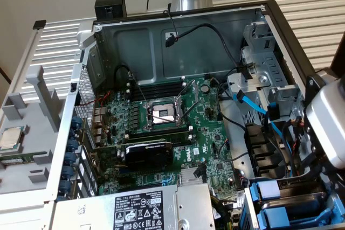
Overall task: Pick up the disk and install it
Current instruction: 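Insert the first disk wire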
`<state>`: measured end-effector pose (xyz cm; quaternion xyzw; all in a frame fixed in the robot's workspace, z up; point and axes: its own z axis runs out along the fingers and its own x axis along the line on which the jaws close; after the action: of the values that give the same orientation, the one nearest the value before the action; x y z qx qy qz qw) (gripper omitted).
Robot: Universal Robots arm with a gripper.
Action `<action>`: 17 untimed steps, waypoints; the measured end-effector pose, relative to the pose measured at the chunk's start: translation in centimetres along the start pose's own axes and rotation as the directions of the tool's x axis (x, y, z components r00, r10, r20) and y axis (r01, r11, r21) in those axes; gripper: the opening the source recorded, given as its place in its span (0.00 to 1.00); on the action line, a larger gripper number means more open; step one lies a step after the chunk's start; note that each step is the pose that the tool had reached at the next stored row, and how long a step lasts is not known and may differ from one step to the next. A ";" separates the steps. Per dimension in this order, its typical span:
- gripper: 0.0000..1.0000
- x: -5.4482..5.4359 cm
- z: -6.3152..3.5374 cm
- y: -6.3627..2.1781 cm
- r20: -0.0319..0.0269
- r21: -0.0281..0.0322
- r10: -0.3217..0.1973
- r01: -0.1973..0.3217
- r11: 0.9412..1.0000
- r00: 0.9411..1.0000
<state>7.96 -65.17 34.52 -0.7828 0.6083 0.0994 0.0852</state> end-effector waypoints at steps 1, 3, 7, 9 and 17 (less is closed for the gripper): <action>0.17 -0.2 0.04 -0.04 -0.008 -0.002 0.000 0.000 1.000 1.000; 0.17 -0.2 0.04 -0.05 -0.012 -0.003 0.001 -0.001 1.000 1.000; 0.17 -0.2 0.05 -0.05 -0.012 -0.003 0.001 -0.001 1.000 1.000; 0.17 -0.2 0.04 -0.05 -0.012 -0.003 0.001 -0.001 1.000 1.000; 0.17 -0.2 0.04 -0.05 -0.012 -0.003 0.001 -0.001 1.000 1.000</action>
<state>7.96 -64.97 34.53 -0.7834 0.6089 0.0955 0.0802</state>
